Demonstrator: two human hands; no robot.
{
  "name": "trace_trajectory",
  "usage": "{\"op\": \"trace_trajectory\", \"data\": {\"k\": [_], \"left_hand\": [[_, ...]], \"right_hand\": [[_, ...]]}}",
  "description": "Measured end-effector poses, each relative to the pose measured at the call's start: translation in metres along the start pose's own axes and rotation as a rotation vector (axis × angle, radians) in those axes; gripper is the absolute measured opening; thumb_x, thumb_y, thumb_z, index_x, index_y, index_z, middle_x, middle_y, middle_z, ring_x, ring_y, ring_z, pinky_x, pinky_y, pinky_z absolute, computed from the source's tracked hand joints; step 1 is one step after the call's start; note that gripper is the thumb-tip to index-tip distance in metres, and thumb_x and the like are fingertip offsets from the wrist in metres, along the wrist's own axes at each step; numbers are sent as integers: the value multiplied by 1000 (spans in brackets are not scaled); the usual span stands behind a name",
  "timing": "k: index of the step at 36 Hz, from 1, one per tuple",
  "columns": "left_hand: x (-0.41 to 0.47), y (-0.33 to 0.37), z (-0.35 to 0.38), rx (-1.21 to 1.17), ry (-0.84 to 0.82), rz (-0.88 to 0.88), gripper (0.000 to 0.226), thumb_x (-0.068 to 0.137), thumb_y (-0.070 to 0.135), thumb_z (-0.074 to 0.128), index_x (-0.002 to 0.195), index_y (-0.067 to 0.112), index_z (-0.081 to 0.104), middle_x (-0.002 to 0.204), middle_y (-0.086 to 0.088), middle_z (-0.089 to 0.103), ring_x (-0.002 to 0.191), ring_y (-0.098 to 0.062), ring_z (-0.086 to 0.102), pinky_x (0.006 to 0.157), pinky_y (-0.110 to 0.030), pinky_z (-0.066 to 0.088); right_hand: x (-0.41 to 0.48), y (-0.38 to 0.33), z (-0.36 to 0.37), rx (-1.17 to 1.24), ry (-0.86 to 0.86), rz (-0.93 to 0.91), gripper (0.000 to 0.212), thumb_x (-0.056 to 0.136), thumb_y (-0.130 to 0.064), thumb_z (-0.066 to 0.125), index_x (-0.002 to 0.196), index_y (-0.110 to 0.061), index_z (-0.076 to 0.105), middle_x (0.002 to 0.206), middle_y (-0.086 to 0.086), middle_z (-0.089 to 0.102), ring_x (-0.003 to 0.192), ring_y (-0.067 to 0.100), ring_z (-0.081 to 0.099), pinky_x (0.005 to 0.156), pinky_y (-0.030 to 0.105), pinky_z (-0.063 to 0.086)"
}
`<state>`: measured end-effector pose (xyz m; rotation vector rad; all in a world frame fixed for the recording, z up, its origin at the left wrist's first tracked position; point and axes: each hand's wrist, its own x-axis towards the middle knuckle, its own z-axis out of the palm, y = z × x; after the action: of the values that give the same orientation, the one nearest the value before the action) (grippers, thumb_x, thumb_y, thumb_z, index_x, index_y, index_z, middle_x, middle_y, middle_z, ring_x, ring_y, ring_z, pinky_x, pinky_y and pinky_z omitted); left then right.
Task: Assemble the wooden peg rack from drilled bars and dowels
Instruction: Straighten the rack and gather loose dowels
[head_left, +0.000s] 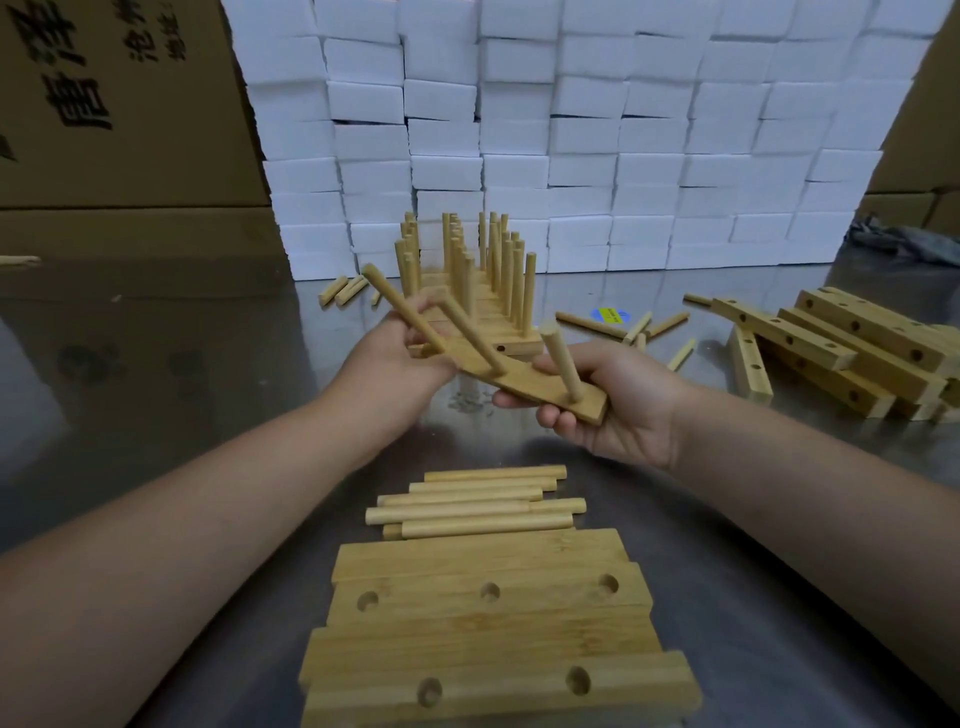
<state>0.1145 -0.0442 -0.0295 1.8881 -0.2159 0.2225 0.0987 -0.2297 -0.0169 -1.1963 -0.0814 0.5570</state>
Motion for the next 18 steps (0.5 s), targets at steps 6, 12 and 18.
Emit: {"op": "trace_trajectory", "data": {"k": [6, 12, 18], "left_hand": [[0, -4, -4, 132, -24, 8, 24, 83, 20, 68, 103, 30, 61, 100, 13, 63, 94, 3, 56, 85, -18, 35], [3, -8, -10, 220, 14, -47, 15, 80, 27, 70, 93, 28, 62, 85, 14, 63, 78, -2, 58, 72, -22, 42], [7, -14, -14, 482, 31, -88, 16, 80, 37, 70, 86, 27, 59, 77, 17, 55, 79, -7, 53, 63, -22, 37]], "right_hand": [[1, -6, -6, 145, 23, 84, 35, 96, -22, 37, 102, 7, 57, 79, 29, 67, 41, 18, 60, 37, 19, 50], [4, -4, -9, 294, 144, 10, 55, 97, -41, 43, 121, 8, 49, 107, 33, 62, 60, 34, 69, 44, 28, 55], [14, -2, -12, 272, 371, -135, 49, 98, -34, 43, 139, -8, 34, 131, 26, 47, 89, 39, 64, 45, 28, 54]]}}
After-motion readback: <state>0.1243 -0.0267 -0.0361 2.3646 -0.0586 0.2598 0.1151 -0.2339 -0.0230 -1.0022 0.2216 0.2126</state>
